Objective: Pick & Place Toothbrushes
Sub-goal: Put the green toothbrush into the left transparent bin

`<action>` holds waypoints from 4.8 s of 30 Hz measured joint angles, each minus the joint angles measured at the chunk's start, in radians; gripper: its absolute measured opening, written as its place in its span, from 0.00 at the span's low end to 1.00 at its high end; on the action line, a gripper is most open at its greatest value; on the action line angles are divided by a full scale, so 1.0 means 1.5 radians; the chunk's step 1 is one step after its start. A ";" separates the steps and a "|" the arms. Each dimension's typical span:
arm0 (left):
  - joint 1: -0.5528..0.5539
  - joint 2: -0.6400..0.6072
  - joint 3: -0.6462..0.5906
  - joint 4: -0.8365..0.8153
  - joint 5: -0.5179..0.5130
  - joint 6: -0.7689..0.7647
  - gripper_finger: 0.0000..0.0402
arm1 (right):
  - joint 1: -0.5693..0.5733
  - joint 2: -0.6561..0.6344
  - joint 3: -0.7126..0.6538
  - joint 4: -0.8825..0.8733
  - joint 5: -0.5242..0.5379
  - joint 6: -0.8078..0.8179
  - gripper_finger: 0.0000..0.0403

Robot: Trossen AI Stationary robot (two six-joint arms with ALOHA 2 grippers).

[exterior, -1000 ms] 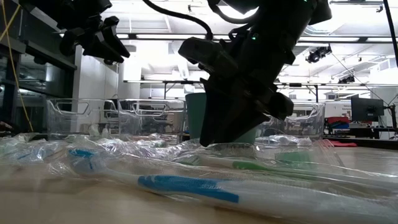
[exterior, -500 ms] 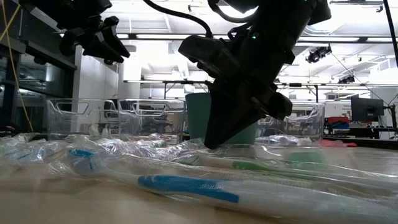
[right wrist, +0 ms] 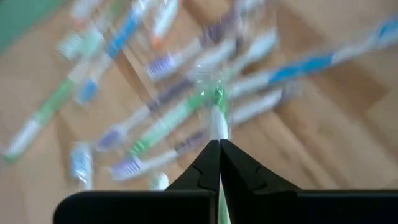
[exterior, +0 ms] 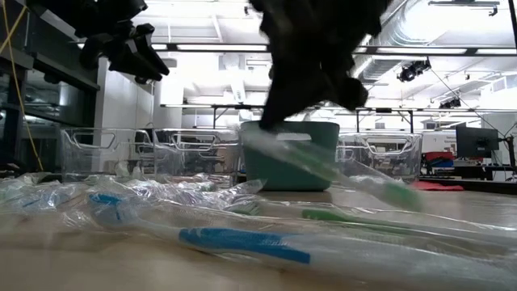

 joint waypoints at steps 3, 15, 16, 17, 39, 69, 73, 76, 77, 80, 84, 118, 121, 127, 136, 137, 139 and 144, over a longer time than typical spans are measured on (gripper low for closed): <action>0.000 0.016 0.000 0.006 0.029 -0.034 0.38 | -0.001 -0.028 0.001 0.001 0.031 -0.032 0.01; 0.000 0.156 0.000 0.141 0.195 -0.085 0.38 | -0.031 -0.100 0.000 0.077 0.056 -0.181 0.01; 0.000 0.168 0.000 0.162 0.219 -0.085 0.38 | -0.034 -0.103 0.000 0.084 0.059 -0.197 0.01; -0.001 0.180 0.000 0.190 0.241 -0.084 0.38 | -0.037 -0.108 0.000 0.091 0.063 -0.212 0.01; -0.070 0.240 0.001 0.353 0.290 -0.082 0.38 | -0.068 -0.137 0.000 -0.007 0.003 -0.296 0.03; -0.070 0.240 0.000 0.323 0.265 -0.082 0.38 | -0.100 0.111 0.001 -0.057 0.025 -0.324 0.33; -0.070 0.240 0.000 0.323 0.265 -0.082 0.38 | -0.100 0.102 0.000 -0.060 0.026 -0.316 0.11; -0.070 0.240 0.000 0.323 0.265 -0.082 0.38 | -0.101 0.095 0.000 -0.058 0.030 -0.317 0.04; -0.070 0.240 0.000 0.322 0.265 -0.082 0.38 | -0.101 0.095 0.000 -0.059 0.027 -0.315 0.04; -0.070 0.240 0.000 0.317 0.265 -0.082 0.38 | -0.098 0.093 0.000 -0.067 0.013 -0.294 0.04; -0.070 0.240 0.000 0.315 0.265 -0.082 0.38 | -0.084 0.071 0.000 -0.090 0.016 -0.261 0.03; -0.219 0.240 0.000 0.315 -0.034 0.353 0.38 | -0.087 -0.091 0.000 0.011 -0.074 -0.233 0.03; -0.229 0.252 0.001 0.313 -0.066 0.374 0.38 | -0.087 -0.091 0.000 0.029 -0.073 -0.246 0.03; -0.227 0.294 0.001 0.306 -0.096 0.378 0.37 | -0.087 -0.091 0.000 0.055 -0.085 -0.263 0.03; -0.227 0.320 0.001 0.319 -0.106 0.370 0.05 | -0.087 -0.090 0.000 0.045 -0.088 -0.264 0.04; -0.227 0.320 0.001 0.322 -0.106 0.369 0.05 | -0.086 -0.090 0.000 0.045 -0.082 -0.264 0.04; -0.227 0.320 0.002 0.321 -0.108 0.368 0.05 | -0.087 -0.090 0.000 0.044 -0.076 -0.265 0.06; -0.227 0.321 0.001 0.311 -0.105 0.371 0.00 | -0.086 -0.091 0.000 0.041 -0.067 -0.265 0.17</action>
